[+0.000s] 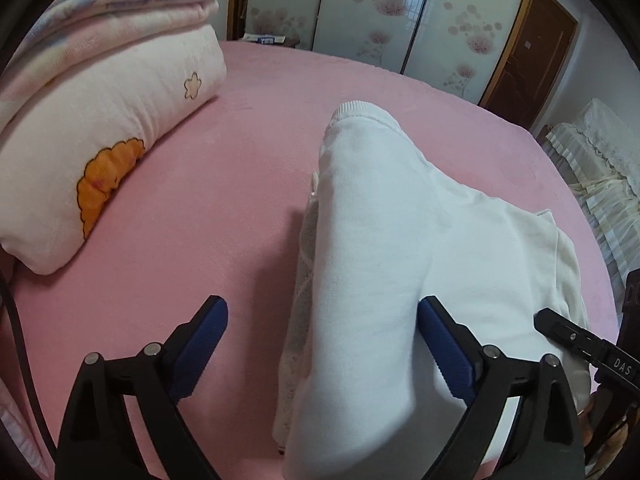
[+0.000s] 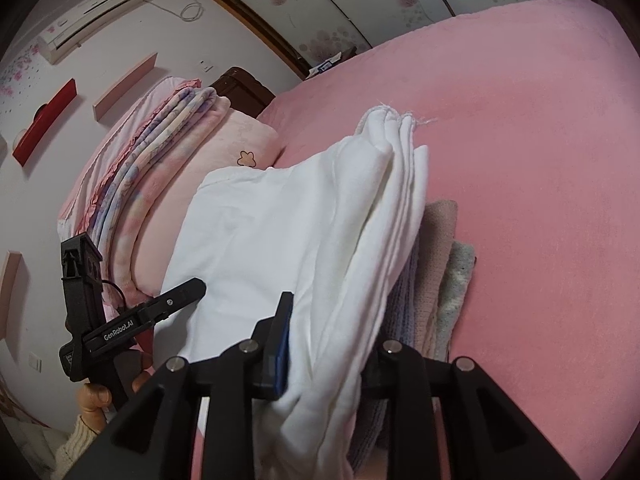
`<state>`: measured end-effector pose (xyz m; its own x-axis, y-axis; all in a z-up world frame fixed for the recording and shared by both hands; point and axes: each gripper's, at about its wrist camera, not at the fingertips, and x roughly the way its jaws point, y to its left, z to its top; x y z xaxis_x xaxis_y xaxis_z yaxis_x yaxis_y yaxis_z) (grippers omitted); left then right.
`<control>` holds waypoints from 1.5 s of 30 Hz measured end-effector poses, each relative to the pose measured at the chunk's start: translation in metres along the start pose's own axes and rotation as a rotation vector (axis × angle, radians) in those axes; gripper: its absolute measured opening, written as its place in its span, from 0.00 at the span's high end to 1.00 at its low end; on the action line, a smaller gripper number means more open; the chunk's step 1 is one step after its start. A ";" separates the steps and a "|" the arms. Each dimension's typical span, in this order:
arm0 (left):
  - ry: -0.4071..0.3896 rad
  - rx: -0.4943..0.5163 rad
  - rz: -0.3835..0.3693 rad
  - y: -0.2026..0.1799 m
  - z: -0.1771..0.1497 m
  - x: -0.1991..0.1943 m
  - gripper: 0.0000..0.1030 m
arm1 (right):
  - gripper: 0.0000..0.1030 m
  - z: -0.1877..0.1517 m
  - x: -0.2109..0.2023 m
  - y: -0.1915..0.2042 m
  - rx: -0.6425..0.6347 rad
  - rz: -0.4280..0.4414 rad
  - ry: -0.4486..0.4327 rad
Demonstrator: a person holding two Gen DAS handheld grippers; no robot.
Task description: Fold small clothes
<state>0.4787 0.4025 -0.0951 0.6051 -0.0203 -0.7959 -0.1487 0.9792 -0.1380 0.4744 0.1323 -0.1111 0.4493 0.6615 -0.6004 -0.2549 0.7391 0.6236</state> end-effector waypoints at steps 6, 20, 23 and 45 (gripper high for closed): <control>-0.052 -0.041 0.050 0.002 -0.004 0.003 0.00 | 0.57 0.002 -0.017 0.000 -0.012 -0.025 -0.053; -0.179 0.044 0.284 -0.055 -0.011 -0.061 0.02 | 0.52 -0.010 -0.083 0.007 -0.092 -0.178 -0.097; -0.175 0.100 0.257 -0.080 -0.021 -0.090 0.01 | 0.52 -0.018 -0.107 0.014 -0.106 -0.213 -0.090; -0.096 0.169 0.000 -0.250 -0.179 -0.261 0.01 | 0.52 -0.139 -0.332 0.068 -0.257 -0.341 -0.122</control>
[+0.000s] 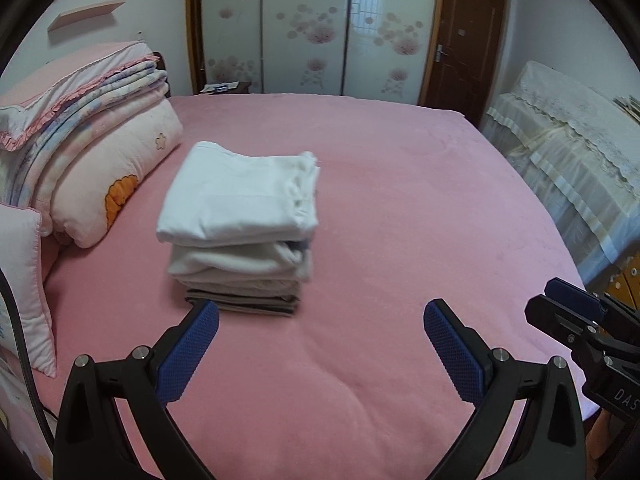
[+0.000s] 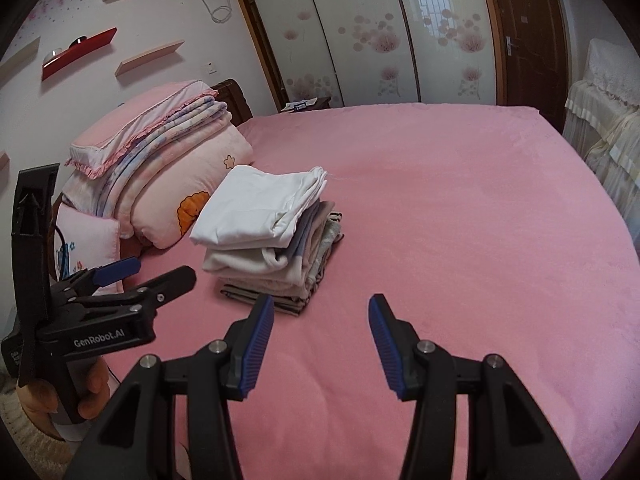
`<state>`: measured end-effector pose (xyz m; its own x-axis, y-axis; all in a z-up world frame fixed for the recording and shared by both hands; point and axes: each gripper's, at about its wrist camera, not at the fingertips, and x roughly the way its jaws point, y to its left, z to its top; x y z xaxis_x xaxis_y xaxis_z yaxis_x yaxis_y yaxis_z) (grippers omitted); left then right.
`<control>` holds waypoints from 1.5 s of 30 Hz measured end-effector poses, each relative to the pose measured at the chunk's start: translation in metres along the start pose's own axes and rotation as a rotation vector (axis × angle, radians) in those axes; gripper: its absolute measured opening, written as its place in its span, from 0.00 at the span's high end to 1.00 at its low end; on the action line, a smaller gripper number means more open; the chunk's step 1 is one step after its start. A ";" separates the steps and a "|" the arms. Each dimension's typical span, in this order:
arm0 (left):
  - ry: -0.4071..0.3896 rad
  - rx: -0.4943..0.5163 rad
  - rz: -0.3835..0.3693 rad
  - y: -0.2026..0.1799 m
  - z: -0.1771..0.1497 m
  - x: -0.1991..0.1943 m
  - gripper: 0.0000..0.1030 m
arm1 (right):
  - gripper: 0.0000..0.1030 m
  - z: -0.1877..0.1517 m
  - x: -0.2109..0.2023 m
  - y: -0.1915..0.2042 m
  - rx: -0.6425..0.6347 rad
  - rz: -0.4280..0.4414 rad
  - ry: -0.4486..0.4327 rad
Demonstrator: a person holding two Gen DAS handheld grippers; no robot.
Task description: Fold small clothes
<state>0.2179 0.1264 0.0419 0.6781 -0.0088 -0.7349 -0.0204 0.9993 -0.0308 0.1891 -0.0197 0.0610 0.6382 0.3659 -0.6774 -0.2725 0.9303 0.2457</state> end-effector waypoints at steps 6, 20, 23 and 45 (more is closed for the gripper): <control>-0.013 0.037 -0.028 -0.039 -0.033 -0.023 0.01 | 0.51 -0.026 -0.038 -0.019 0.023 -0.045 -0.025; -0.034 0.028 -0.043 -0.087 -0.080 -0.064 0.01 | 0.41 -0.085 -0.098 -0.052 0.095 -0.129 -0.102; -0.046 0.016 -0.056 -0.093 -0.090 -0.073 0.01 | 0.41 -0.098 -0.106 -0.056 0.106 -0.136 -0.103; -0.049 0.033 0.012 -0.134 -0.157 -0.096 0.01 | 0.35 -0.158 -0.139 -0.051 0.071 -0.205 -0.100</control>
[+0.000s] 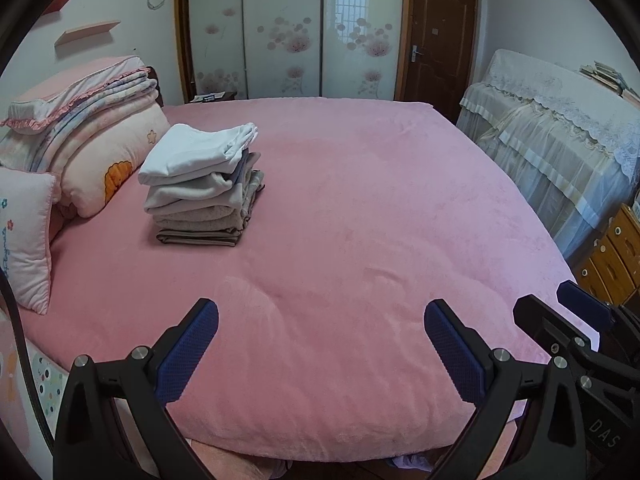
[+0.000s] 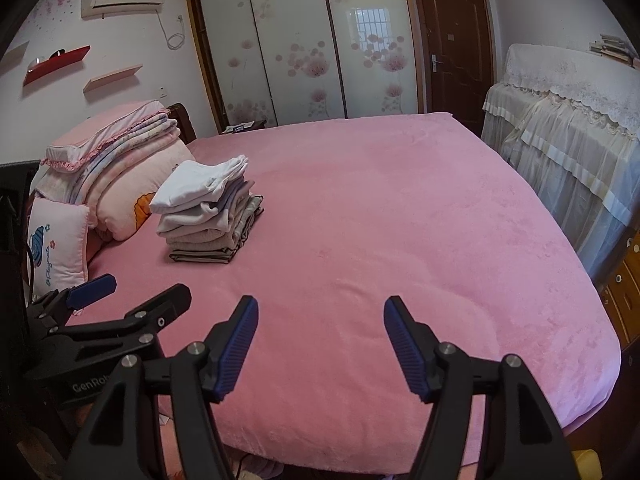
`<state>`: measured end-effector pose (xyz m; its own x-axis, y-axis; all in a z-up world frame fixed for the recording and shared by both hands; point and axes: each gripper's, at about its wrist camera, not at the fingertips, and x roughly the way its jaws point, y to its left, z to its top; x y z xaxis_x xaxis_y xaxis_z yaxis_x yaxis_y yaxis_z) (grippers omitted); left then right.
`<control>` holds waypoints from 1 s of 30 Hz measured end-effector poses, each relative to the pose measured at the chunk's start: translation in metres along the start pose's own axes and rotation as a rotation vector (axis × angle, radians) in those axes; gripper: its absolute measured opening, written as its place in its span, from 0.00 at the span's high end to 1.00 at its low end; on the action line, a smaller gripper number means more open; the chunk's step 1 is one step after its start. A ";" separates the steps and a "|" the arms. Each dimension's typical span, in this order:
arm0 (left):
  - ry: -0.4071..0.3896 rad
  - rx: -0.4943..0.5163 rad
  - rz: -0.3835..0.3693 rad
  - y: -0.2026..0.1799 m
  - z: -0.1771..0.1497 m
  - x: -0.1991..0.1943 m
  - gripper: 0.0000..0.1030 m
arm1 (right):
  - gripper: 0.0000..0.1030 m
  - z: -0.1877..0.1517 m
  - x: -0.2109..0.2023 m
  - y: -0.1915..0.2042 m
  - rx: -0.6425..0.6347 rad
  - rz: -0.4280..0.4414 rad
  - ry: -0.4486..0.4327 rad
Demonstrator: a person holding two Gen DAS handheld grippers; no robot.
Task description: Fold small clothes
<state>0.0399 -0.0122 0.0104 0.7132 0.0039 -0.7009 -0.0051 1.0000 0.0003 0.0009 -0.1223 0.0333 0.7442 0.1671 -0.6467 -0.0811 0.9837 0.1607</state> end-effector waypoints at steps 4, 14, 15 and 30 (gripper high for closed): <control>-0.003 -0.002 0.017 -0.002 -0.002 -0.004 0.01 | 0.34 0.000 0.001 -0.005 0.015 0.016 0.011; 0.023 0.005 0.014 -0.012 -0.004 -0.005 0.01 | 0.34 -0.006 0.000 -0.018 0.050 0.032 0.031; 0.025 0.006 0.010 -0.012 -0.004 -0.005 0.01 | 0.34 -0.006 0.000 -0.018 0.051 0.032 0.030; 0.037 0.019 0.017 -0.021 -0.006 -0.004 0.01 | 0.34 -0.007 -0.001 -0.023 0.058 0.022 0.029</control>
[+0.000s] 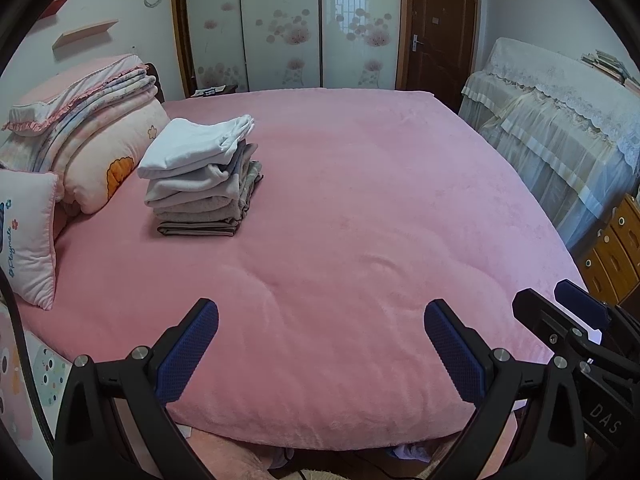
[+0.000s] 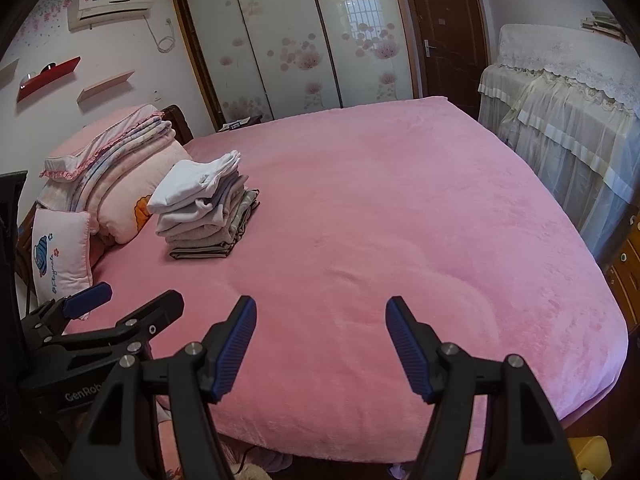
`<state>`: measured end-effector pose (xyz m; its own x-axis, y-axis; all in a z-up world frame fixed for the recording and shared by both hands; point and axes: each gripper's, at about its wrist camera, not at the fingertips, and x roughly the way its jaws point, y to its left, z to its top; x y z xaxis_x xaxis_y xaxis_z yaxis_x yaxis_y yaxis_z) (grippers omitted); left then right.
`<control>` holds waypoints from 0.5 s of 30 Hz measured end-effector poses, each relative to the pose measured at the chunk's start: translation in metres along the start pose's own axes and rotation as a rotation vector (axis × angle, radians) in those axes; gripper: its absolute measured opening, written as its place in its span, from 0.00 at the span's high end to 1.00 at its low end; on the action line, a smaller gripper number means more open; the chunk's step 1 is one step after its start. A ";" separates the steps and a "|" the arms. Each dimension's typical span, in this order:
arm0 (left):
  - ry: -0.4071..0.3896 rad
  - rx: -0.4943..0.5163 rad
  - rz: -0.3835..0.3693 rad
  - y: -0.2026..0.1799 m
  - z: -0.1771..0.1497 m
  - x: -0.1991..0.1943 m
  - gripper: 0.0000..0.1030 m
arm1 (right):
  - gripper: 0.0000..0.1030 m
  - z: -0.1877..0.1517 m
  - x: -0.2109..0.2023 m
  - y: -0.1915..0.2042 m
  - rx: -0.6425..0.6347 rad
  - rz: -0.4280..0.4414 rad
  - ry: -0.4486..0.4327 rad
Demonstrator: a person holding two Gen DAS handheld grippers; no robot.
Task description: Fold small clothes
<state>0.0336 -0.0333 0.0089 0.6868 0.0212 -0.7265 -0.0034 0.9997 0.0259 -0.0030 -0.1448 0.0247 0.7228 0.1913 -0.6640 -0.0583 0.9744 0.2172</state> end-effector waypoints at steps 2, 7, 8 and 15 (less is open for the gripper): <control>0.002 0.000 -0.002 0.000 0.000 0.000 0.01 | 0.34 -0.001 0.000 -0.001 0.001 0.000 0.001; 0.004 -0.003 -0.002 0.000 -0.001 0.001 0.01 | 0.34 -0.001 0.001 -0.001 0.002 0.001 0.002; 0.006 -0.004 -0.003 0.001 -0.001 0.001 0.01 | 0.34 -0.001 0.001 -0.001 0.003 0.002 0.004; 0.011 -0.009 -0.007 0.002 -0.004 0.002 0.01 | 0.34 -0.002 0.003 0.000 0.004 0.005 0.006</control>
<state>0.0322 -0.0311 0.0050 0.6788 0.0143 -0.7342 -0.0050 0.9999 0.0149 -0.0025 -0.1441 0.0214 0.7181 0.1972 -0.6674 -0.0591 0.9728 0.2238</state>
